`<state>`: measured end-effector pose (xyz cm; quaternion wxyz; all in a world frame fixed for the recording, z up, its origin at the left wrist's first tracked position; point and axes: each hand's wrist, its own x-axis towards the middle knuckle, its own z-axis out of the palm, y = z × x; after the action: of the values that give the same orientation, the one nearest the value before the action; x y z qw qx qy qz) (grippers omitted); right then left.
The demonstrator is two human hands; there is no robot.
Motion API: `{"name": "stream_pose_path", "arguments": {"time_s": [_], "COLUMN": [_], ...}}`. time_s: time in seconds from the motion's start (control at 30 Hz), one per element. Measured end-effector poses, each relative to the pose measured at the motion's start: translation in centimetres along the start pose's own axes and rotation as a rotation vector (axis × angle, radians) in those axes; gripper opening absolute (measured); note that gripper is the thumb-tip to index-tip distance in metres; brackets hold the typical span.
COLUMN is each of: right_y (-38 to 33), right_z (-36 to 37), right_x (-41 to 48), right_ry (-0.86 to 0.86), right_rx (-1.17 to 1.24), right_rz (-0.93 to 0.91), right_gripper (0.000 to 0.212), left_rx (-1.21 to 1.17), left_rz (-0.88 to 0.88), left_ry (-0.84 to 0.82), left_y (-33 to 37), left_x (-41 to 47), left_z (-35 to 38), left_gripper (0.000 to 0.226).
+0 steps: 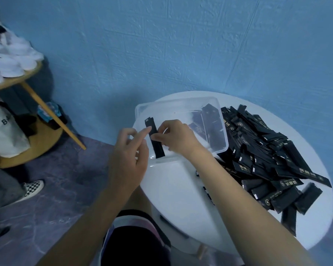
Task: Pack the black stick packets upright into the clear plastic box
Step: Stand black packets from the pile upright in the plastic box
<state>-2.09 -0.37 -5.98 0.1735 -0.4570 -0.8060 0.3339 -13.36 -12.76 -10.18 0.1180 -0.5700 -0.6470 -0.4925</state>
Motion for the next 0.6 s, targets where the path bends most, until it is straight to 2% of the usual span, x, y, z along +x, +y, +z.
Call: {"name": "stream_pose_path", "arguments": {"time_s": [0.2, 0.3, 0.43, 0.6], "right_y": [-0.3, -0.2, -0.1, 0.0], "right_z": [0.6, 0.8, 0.8, 0.6], "right_x": [-0.5, -0.3, -0.1, 0.3], "right_ry": [-0.146, -0.18, -0.195, -0.244], "right_rx": [0.295, 0.328, 0.371, 0.401], "right_rz": [0.009, 0.021, 0.017, 0.001], "right_gripper": [0.016, 0.016, 0.025, 0.036], "left_rx": [-0.012, 0.05, 0.198, 0.383], "left_rz": [0.011, 0.123, 0.285, 0.276], "left_ry": [0.063, 0.058, -0.152, -0.395], "left_y": [0.1, -0.2, -0.7, 0.3], "left_x": [-0.9, -0.9, 0.0, 1.2], "left_z": [-0.1, -0.2, -1.4, -2.3], "left_gripper": [0.032, 0.035, 0.032, 0.026]}}
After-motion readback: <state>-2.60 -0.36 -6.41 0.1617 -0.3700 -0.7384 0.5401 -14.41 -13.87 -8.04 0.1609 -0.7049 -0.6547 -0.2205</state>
